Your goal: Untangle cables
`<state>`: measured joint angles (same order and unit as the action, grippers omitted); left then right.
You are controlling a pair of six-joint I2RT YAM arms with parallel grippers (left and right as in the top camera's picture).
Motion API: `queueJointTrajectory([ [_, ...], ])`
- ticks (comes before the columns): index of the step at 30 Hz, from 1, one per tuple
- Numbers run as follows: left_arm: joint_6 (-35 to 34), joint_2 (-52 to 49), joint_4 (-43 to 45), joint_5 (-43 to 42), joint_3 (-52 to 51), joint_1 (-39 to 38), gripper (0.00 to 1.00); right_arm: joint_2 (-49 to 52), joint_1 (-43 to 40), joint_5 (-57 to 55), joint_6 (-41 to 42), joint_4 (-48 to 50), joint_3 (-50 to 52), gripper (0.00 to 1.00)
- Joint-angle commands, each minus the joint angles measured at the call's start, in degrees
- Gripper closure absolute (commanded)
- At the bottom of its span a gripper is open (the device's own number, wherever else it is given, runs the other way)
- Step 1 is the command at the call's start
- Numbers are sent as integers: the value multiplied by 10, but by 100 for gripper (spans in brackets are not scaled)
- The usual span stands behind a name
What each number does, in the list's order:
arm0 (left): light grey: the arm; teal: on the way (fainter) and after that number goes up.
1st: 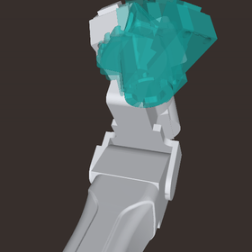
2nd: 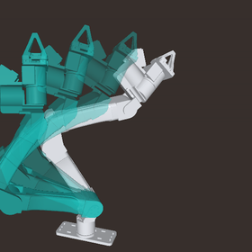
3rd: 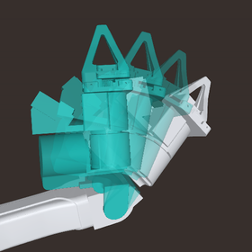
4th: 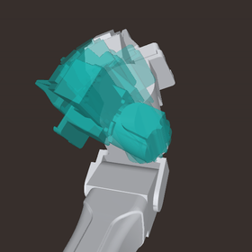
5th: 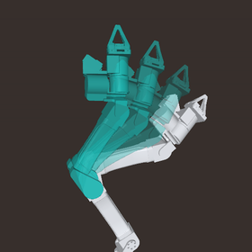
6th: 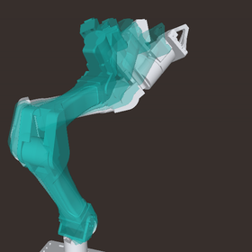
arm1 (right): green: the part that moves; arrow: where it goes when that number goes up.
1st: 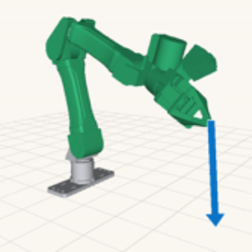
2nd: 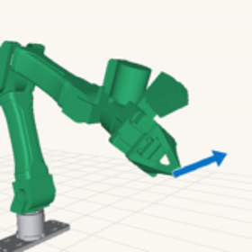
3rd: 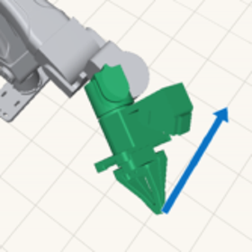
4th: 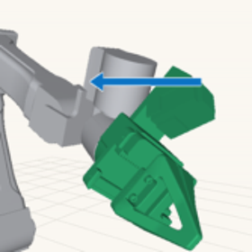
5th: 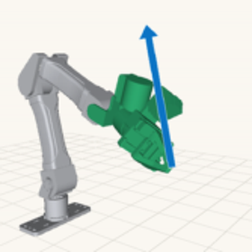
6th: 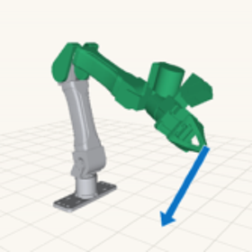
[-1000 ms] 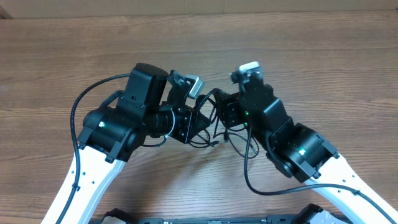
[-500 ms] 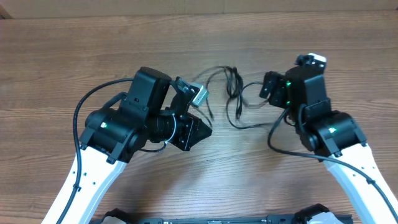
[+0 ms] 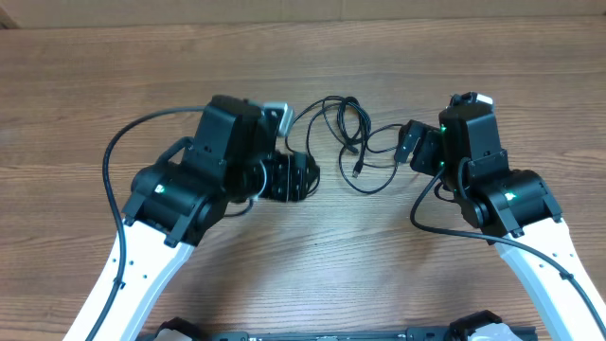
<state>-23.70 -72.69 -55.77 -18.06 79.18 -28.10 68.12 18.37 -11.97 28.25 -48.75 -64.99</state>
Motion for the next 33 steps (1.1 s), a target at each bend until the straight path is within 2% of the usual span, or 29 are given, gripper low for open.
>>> queueJointTrajectory([
  [1, -33, -41, 40, 66, 5, -1, 28, -2, -2, 3, -4, 0, -14, 0],
  [5, -32, -124, 100, 53, 5, -1, 27, -2, -2, 3, -4, -4, -14, 0],
  [10, 15, -221, 200, -30, 5, -7, 28, -2, -2, 3, -4, -14, -14, 0],
  [13, 14, -295, 268, -45, 5, -9, 28, -2, -2, 3, -4, -26, -14, 0],
  [19, 14, -387, 331, -45, 5, -10, 28, -2, -2, 4, -4, -32, -14, 0],
  [22, 14, -420, 360, -45, 5, -11, 33, -2, -2, 14, -4, -32, -14, 0],
  [28, 14, -454, 430, -62, 5, -12, 36, -2, -2, 18, -4, -32, -14, 0],
  [33, 14, -454, 450, -167, 5, -12, 53, -2, -2, 17, -4, -35, -14, 0],
])
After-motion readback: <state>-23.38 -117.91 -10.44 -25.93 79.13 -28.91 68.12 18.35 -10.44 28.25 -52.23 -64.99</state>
